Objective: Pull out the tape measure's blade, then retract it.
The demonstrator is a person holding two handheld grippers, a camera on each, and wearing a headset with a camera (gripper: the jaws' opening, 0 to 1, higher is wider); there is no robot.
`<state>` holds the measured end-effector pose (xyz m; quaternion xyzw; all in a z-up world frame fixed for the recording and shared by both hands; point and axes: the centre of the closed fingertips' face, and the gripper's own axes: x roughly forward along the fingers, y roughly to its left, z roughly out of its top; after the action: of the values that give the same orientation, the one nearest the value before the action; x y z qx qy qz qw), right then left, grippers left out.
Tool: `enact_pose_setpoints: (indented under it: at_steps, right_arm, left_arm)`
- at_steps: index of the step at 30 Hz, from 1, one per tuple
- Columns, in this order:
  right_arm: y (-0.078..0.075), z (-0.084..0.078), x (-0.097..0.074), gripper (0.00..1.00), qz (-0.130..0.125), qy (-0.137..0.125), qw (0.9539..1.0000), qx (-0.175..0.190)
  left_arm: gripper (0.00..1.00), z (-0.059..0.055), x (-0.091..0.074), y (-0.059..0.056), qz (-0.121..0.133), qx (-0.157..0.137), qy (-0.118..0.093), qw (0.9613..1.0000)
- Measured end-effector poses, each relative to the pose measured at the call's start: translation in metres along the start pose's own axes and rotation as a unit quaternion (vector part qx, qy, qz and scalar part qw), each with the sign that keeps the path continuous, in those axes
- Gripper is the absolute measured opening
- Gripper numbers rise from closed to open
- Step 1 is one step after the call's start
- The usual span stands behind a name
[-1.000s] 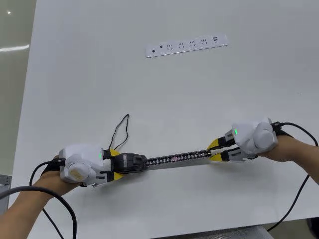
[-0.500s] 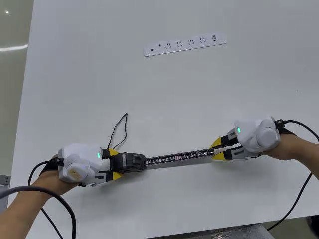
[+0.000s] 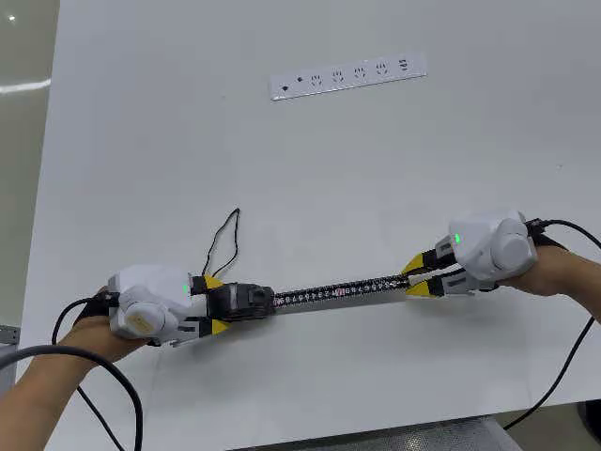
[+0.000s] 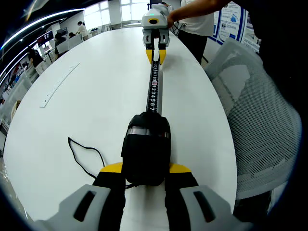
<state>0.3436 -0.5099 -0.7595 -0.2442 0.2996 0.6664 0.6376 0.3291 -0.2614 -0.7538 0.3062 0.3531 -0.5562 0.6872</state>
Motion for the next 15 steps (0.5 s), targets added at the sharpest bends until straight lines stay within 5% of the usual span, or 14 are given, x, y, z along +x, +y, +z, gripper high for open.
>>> enact_pose_setpoints:
  at_steps: [15]
  right_arm:
    - [0.0022, -0.0029, -0.0083, 0.09, -0.003, 0.004, 1.0, 0.004]
  left_arm:
    - [0.27, -0.0004, -0.0003, 0.0003, -0.002, 0.001, 0.003, 1.0]
